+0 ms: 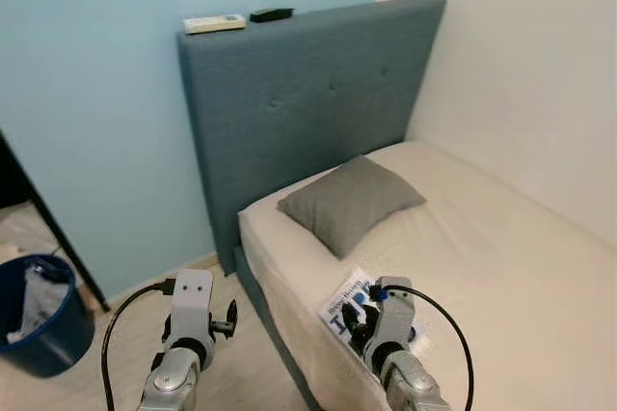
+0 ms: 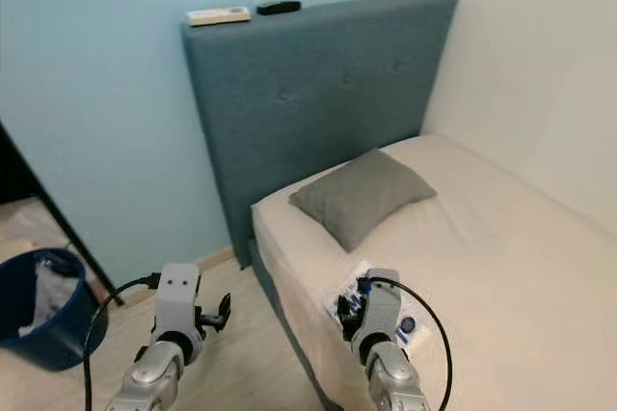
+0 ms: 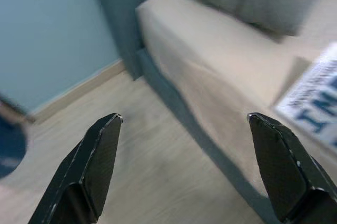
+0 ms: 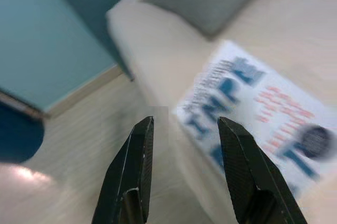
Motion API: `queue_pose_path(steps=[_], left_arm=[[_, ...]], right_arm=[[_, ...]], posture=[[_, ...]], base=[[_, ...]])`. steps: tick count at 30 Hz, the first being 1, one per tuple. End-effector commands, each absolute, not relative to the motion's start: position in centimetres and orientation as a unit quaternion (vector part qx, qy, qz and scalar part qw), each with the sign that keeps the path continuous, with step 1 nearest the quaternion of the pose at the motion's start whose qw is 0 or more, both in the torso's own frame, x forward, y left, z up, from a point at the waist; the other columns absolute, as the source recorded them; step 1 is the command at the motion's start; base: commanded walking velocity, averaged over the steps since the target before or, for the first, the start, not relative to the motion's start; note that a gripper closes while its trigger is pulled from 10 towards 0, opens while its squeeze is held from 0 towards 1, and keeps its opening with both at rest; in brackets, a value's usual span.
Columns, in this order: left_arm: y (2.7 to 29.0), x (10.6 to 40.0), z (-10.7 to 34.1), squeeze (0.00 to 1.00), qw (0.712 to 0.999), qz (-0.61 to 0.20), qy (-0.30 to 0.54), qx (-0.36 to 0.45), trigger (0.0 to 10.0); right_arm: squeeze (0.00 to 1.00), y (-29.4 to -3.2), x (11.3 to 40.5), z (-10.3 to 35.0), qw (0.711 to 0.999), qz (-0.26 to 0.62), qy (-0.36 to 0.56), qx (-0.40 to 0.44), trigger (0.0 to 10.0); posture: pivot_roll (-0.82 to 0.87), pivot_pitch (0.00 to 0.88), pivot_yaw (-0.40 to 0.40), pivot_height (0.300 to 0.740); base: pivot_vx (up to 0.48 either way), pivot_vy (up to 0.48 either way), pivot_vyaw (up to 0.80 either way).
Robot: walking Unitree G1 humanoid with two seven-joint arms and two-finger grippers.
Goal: Clean up the room
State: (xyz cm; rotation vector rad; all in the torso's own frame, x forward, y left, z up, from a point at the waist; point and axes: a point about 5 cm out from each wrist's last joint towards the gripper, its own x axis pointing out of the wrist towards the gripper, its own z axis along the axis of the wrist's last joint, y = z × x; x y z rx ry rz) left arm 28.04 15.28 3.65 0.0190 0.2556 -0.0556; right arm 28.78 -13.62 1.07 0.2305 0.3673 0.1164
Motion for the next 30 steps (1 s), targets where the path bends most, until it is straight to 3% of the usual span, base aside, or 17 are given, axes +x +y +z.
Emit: queue_pose_path(steps=[1, 30], left_arm=[[14.95, 27.97, 3.50, 0.00, 0.991, -0.037, 0.131, 0.014, 10.0], [15.91, 27.88, 3.51, 0.00, 0.991, -0.040, 0.126, 0.014, 10.0]], right_arm=[[0.00, -13.76, 28.42, 0.67, 0.972, 0.051, 0.193, 0.127, 10.0], [0.00, -13.77, 28.38, 0.58, 0.970, 0.061, 0.204, 0.114, 10.0]], posture=[[-0.04, 0.093, -0.047, 0.740], [-0.03, 0.085, -0.059, 0.740]], base=[[0.000, 0.000, -0.80], [0.000, 0.000, -0.80]])
